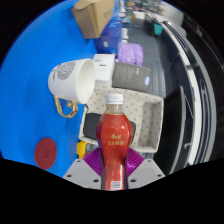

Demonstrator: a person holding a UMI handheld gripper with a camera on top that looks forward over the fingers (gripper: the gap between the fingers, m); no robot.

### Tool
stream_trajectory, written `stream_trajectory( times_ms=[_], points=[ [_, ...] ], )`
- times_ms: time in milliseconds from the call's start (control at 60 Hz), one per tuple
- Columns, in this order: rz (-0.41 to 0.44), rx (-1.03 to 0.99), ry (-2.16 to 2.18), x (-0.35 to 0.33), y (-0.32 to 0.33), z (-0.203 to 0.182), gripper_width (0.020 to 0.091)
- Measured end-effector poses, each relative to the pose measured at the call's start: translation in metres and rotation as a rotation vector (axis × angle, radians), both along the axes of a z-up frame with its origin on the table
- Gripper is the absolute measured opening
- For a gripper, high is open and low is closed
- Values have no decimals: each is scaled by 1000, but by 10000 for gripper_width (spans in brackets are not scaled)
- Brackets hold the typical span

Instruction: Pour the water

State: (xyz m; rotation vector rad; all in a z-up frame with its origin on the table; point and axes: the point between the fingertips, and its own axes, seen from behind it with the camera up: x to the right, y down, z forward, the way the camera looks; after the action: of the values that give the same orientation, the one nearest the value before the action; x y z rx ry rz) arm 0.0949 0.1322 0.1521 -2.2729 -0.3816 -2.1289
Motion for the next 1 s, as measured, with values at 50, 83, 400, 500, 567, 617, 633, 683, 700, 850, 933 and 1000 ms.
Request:
stream_trajectory(
  times_ms=[50, 83, 400, 500, 567, 617, 633, 683, 700, 850, 933, 1000],
  points=[
    [17, -79, -20, 0, 10, 0, 259],
    [28, -130, -26, 1, 16, -1, 259],
    [88, -495, -170, 2, 46, 12, 258],
    [77, -490, -158, 0, 43, 9, 260],
    [74, -452, -155, 1, 41, 10, 260],
    [74, -416, -152, -1, 40, 14, 261],
    [73, -397, -150, -3, 39, 16, 261],
    [63, -309, -128, -5, 34, 20, 260],
    [58, -274, -117, -5, 32, 21, 260],
    [23, 131, 37, -15, 19, 26, 262],
    [9, 389, 110, -23, 9, 27, 262],
    [2, 596, 159, -25, 7, 30, 275]
  ],
)
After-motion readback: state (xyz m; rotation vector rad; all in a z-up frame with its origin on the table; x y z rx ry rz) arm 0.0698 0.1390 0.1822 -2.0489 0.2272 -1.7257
